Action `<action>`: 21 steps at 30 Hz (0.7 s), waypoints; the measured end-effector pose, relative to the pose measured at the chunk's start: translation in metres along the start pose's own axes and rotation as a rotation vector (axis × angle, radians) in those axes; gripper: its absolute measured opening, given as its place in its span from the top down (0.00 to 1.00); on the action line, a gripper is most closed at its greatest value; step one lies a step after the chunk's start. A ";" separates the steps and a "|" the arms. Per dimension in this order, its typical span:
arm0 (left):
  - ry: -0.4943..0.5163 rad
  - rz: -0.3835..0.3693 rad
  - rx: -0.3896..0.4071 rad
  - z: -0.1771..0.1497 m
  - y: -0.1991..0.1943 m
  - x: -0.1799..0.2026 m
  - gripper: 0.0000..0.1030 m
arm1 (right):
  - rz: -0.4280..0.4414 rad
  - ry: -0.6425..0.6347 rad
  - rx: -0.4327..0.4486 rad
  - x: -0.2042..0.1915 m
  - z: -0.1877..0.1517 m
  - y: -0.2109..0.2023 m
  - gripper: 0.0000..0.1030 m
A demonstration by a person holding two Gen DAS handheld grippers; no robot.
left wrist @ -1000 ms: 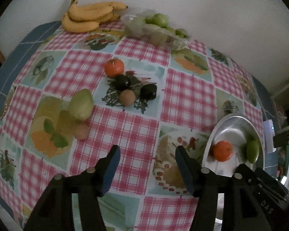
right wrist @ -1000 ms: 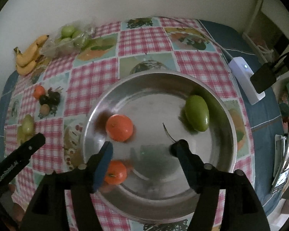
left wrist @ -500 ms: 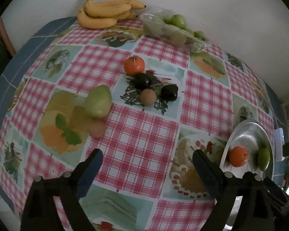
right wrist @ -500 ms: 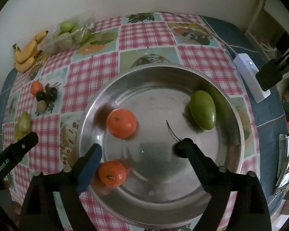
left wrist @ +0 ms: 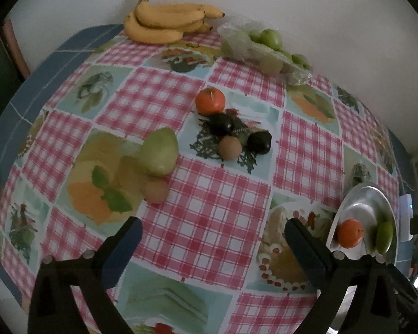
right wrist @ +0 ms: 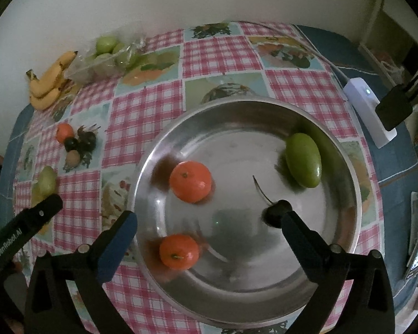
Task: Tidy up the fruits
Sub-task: 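Move the left tool to the light green pear while the right tool approaches the brown round fruit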
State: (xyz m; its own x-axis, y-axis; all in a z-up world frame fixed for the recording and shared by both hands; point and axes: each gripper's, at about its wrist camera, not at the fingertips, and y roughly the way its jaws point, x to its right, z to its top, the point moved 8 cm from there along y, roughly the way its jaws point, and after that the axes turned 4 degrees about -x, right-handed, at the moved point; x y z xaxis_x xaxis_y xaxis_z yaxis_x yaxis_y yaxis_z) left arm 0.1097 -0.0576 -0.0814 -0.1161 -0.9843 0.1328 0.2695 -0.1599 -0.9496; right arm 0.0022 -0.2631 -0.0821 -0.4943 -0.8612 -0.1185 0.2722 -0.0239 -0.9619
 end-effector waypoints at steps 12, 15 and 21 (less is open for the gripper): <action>0.011 0.011 0.060 0.016 -0.015 -0.016 0.00 | 0.007 -0.050 0.033 -0.021 0.001 -0.007 0.00; 0.021 0.026 0.072 0.020 -0.017 -0.020 0.00 | 0.032 -0.048 0.044 -0.027 0.003 -0.009 0.00; 0.026 0.060 0.118 0.032 -0.025 -0.032 0.00 | 0.075 -0.074 0.084 -0.048 0.008 -0.018 0.00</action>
State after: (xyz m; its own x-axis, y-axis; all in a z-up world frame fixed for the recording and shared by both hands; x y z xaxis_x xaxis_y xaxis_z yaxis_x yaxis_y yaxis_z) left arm 0.1367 -0.0249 -0.0525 -0.1207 -0.9904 0.0674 0.3873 -0.1095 -0.9154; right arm 0.0275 -0.2257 -0.0574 -0.4083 -0.8972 -0.1681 0.3761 0.0025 -0.9266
